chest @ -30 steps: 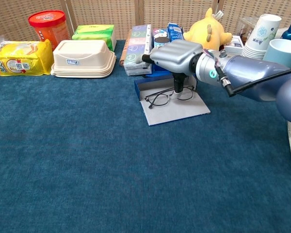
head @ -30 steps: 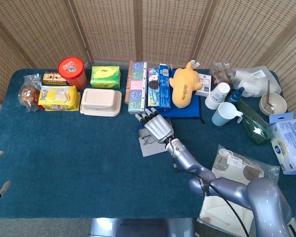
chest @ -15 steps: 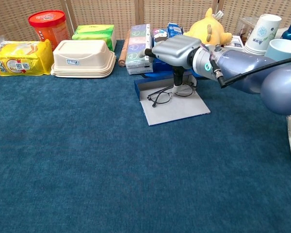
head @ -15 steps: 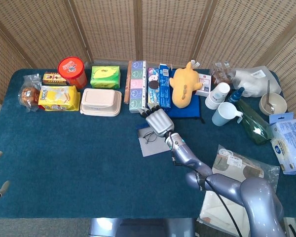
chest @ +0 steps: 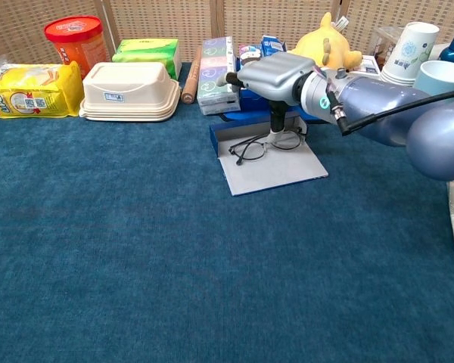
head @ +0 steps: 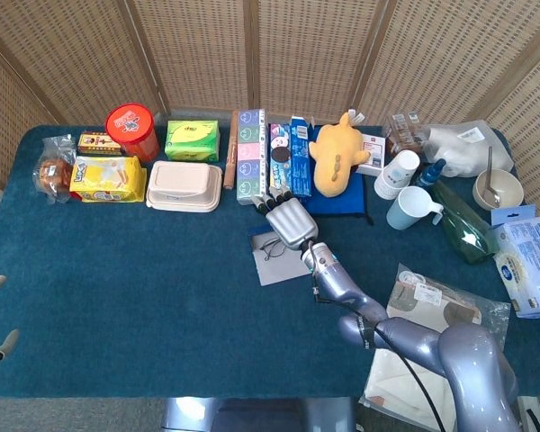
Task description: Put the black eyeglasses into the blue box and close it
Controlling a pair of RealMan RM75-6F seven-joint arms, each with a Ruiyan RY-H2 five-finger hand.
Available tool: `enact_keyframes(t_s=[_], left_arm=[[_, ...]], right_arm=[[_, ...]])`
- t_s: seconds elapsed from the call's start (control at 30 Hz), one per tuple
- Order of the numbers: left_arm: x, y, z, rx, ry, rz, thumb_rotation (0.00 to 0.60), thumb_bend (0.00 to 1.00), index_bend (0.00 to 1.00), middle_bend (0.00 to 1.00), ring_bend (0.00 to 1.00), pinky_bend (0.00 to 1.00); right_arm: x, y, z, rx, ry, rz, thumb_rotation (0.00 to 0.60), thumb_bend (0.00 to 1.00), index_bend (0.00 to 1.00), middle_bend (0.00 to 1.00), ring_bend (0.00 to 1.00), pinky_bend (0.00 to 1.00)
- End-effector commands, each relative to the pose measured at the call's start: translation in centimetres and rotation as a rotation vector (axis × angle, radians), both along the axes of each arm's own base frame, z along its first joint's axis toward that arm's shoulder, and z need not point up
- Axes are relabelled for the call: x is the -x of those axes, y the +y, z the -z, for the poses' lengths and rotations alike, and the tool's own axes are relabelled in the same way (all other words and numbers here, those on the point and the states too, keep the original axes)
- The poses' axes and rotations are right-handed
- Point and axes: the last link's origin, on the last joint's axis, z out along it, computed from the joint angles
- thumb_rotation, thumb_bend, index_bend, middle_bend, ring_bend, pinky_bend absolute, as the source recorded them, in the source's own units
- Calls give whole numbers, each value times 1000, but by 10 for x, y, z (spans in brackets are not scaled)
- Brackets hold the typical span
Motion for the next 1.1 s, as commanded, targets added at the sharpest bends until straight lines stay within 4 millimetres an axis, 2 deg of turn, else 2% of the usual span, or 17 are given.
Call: enact_keyframes(t_s=[0.03, 0.37, 0.5, 0.83, 0.93, 1.1], left_arm=[[-1, 0, 1, 2, 0, 4, 584, 282, 121, 107, 81, 0], [-1, -1, 2, 8, -2, 11, 586, 282, 120, 107, 81, 0], [0, -1, 2, 10, -3, 9, 589, 283, 121, 107, 82, 0], [1, 0, 3, 12, 0, 5, 587, 282, 119, 107, 81, 0], [1, 0, 4, 15, 0, 3, 589, 281, 119, 107, 81, 0], [1, 2, 6, 21, -1, 7, 585, 282, 119, 107, 81, 0]], right_arm=[[-1, 5, -4, 1, -1, -21, 600, 0, 0, 174, 88, 148], [-8, 22, -15, -113, -3, -7, 600, 8, 26, 176, 100, 148], [-12, 22, -20, -155, -10, 23, 600, 84, 64, 191, 125, 157], [-16, 15, -23, -256, 11, 104, 599, 115, 96, 198, 132, 163], [-18, 13, -24, -273, 20, 123, 575, 128, 109, 209, 140, 162], [-24, 10, -29, -302, 41, 148, 470, 142, 133, 241, 158, 162]])
